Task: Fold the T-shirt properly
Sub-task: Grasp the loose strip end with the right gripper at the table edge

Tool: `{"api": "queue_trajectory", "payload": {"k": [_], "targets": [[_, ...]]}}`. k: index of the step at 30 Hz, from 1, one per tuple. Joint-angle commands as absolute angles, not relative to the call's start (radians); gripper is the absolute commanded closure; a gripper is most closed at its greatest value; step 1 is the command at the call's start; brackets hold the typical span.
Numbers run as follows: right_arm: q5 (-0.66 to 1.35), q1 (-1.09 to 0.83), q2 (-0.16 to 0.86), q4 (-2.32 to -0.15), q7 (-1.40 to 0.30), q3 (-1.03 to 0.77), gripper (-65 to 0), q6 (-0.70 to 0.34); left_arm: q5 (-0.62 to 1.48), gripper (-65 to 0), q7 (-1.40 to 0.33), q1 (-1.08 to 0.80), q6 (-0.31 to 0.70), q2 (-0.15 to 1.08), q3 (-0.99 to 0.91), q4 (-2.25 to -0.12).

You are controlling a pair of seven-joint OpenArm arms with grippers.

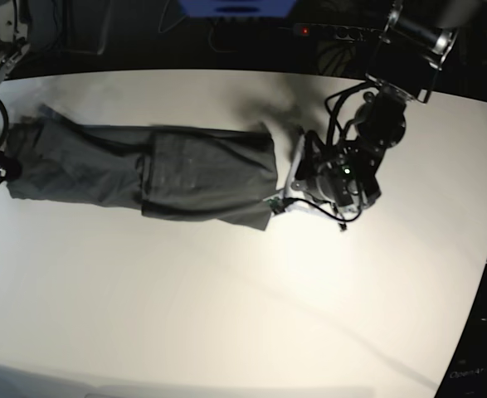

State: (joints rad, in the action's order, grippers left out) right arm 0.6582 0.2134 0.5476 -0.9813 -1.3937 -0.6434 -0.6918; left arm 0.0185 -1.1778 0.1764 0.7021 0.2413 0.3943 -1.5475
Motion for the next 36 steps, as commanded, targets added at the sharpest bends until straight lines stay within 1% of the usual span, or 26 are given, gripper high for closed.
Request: {"api": "queue_trajectory", "payload": {"k": [1, 6, 15, 36], "targets": [[0.670, 0.220, 0.578, -1.000, -1.396, -0.648, -42.8, -0.698, 0.019, -3.1, -1.176, 0.194, 0.698, 0.243, 0.387, -1.569], [0.670, 0.219, 0.578, -0.997, -1.380, -0.648, -42.8, -0.698, 0.019, -3.1, -1.208, 0.196, 0.698, 0.243, 0.387, -1.569], [0.670, 0.219, 0.578, -0.997, -1.325, -0.584, -42.8, -0.698, 0.019, -3.1, -1.208, 0.196, 0.698, 0.243, 0.387, -1.570], [0.670, 0.189, 0.585, -0.993, -1.216, -0.535, -42.8, -0.698, 0.019, -3.1, -1.210, 0.196, 0.698, 0.245, 0.387, -1.570]]}}
